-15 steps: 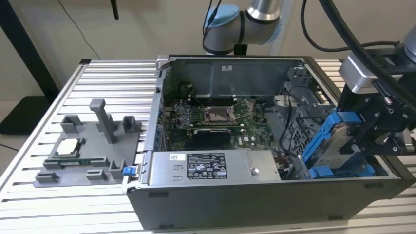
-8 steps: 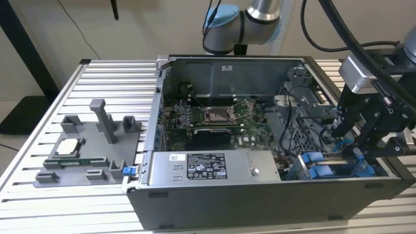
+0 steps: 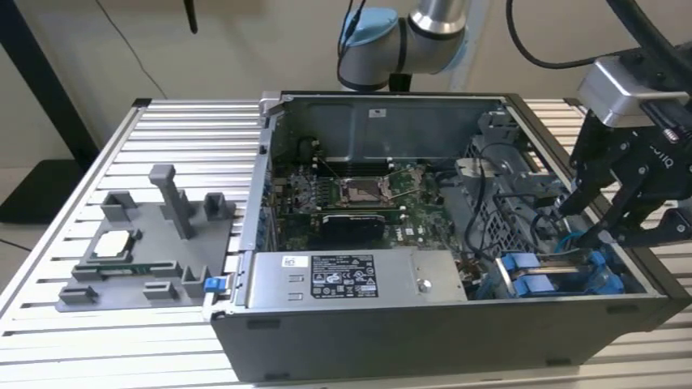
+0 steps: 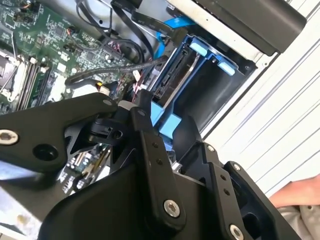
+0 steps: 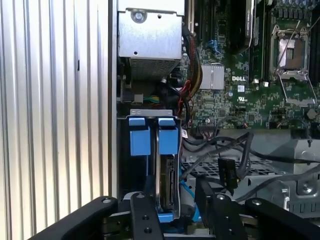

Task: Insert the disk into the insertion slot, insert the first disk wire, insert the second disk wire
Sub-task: 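Insert the disk into the insertion slot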

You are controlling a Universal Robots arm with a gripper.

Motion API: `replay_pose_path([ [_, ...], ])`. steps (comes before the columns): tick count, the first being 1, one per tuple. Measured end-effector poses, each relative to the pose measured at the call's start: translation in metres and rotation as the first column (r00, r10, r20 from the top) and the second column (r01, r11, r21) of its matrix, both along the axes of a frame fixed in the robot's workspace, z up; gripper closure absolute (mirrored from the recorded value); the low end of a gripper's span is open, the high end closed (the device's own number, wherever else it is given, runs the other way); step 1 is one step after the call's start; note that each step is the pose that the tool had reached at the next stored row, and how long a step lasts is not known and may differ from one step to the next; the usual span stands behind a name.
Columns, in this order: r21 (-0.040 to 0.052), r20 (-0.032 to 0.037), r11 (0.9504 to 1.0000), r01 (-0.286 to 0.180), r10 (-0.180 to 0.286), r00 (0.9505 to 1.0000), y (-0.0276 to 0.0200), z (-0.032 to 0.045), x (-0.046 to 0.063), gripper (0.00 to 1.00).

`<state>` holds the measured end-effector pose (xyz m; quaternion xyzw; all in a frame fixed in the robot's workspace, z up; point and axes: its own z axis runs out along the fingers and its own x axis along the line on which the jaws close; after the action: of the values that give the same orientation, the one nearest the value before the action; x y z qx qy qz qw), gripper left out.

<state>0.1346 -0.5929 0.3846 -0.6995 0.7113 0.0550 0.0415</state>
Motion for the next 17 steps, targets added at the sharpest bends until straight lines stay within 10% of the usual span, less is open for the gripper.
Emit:
replay_pose_path([
  [17, -0.0001, 0.0, 1.0, 0.0, 0.0, 1.0, 0.0213, 0.013, -0.014, 0.0],
])
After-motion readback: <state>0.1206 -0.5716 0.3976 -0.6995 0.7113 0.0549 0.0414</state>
